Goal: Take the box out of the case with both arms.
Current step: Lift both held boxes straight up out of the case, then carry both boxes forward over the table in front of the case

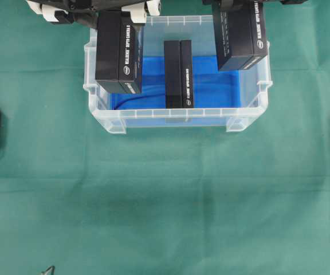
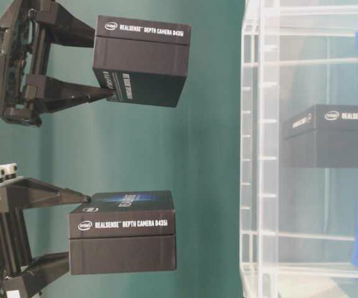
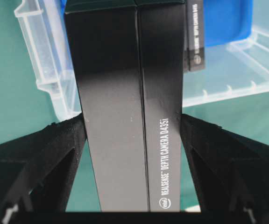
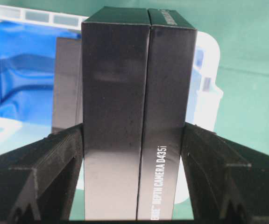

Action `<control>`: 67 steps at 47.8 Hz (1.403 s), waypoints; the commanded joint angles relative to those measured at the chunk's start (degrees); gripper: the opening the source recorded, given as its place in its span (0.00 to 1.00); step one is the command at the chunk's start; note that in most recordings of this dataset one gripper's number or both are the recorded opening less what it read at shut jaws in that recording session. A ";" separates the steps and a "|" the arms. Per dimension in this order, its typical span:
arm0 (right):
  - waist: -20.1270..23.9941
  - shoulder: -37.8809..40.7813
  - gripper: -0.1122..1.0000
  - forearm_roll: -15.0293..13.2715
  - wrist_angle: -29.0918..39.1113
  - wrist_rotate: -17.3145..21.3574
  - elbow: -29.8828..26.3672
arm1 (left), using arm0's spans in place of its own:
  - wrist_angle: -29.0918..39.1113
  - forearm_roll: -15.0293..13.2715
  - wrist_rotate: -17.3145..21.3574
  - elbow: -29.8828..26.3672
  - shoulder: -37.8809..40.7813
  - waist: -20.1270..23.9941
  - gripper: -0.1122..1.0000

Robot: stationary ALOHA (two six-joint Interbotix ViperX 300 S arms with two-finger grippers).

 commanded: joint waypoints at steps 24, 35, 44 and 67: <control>0.18 -1.76 0.69 -0.09 0.00 -0.09 -1.58 | -0.18 0.18 0.09 -1.23 -1.32 -0.18 0.68; 0.18 -1.67 0.69 0.00 0.09 -0.09 -1.67 | -0.18 0.18 0.09 -1.23 -1.32 -0.18 0.68; 0.18 -1.76 0.69 0.18 0.09 -0.09 -1.58 | -0.18 0.18 0.09 -1.23 -1.32 -0.09 0.68; 4.57 -1.76 0.69 0.53 1.85 3.87 -1.58 | 0.09 0.18 -0.88 -1.23 -1.41 -4.22 0.68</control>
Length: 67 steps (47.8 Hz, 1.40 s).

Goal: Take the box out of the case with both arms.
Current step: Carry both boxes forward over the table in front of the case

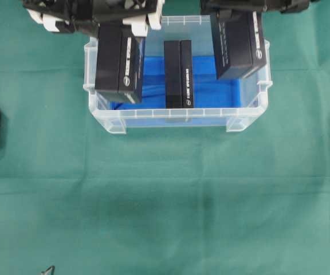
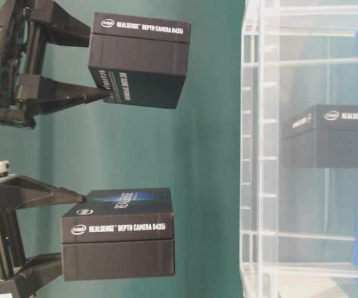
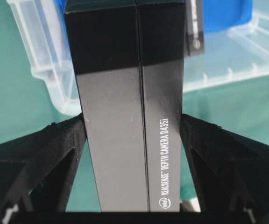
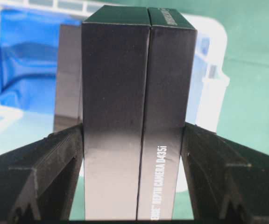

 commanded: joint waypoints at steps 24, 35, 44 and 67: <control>13.36 -1.05 0.69 -0.26 2.64 11.16 -1.58 | 0.09 0.44 -8.35 -0.70 -1.41 -11.95 0.68; 19.60 -0.79 0.69 -0.26 2.72 14.24 -1.58 | 0.09 0.53 -17.93 -0.53 -1.05 -18.90 0.68; 24.61 -0.53 0.69 -0.26 2.90 18.02 -1.58 | 0.09 0.53 -24.08 -0.70 -0.62 -23.73 0.68; 32.43 -0.18 0.69 -0.35 4.66 29.00 -1.67 | 0.09 1.14 -30.85 -0.18 -0.44 -31.20 0.68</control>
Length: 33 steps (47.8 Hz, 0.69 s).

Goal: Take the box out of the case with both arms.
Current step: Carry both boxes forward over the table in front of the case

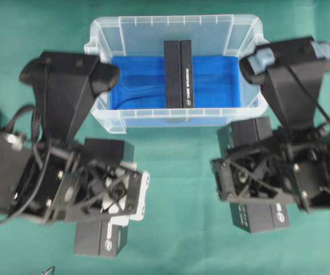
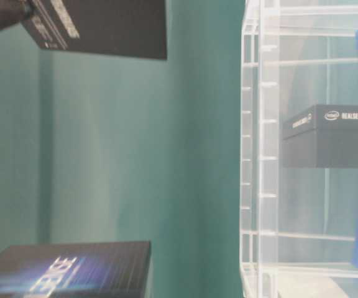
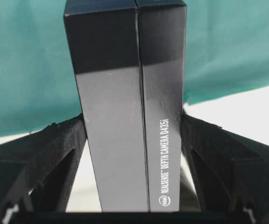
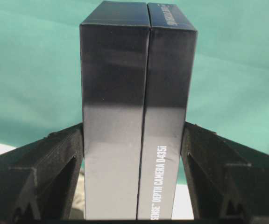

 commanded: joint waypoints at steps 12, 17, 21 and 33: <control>1.85 -0.88 0.69 -0.18 0.44 2.02 -1.67 | -0.18 0.26 -1.67 -0.53 -0.79 -1.93 0.68; 1.93 -0.88 0.69 -0.18 0.44 2.02 -1.67 | -0.18 0.26 -1.67 -0.44 -0.79 -1.93 0.68; 1.93 -0.88 0.69 -0.18 0.44 1.93 -1.67 | -0.18 0.26 -1.67 -0.44 -0.79 -1.85 0.68; 1.93 -0.88 0.69 -0.18 0.44 2.02 -1.67 | -0.09 0.26 -1.67 -0.35 -0.79 -1.85 0.68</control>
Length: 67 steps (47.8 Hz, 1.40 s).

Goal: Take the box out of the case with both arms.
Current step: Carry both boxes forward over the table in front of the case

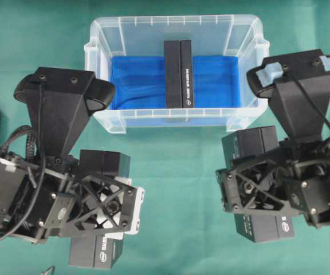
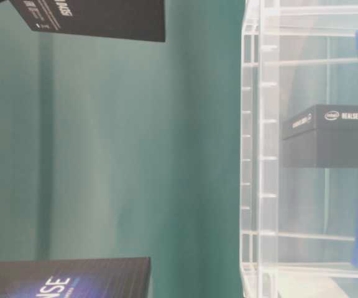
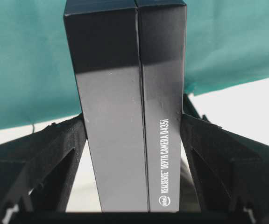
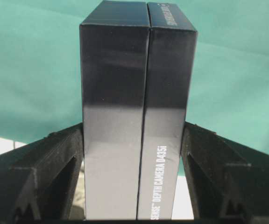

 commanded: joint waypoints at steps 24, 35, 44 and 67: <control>0.35 -0.79 0.69 -0.18 0.18 0.09 -1.67 | -0.18 0.26 -0.09 -0.62 -0.97 0.09 0.68; 0.26 -0.79 0.69 -0.18 0.18 0.09 -1.67 | -0.09 0.35 -0.09 -0.53 -0.97 0.18 0.68; 0.35 -0.79 0.69 -0.18 0.79 0.09 -1.67 | -0.09 0.35 -0.09 -0.09 -1.14 0.18 0.68; 0.35 -0.79 0.69 -1.05 1.85 0.00 -1.05 | -0.09 0.88 0.00 0.97 -1.49 0.53 0.68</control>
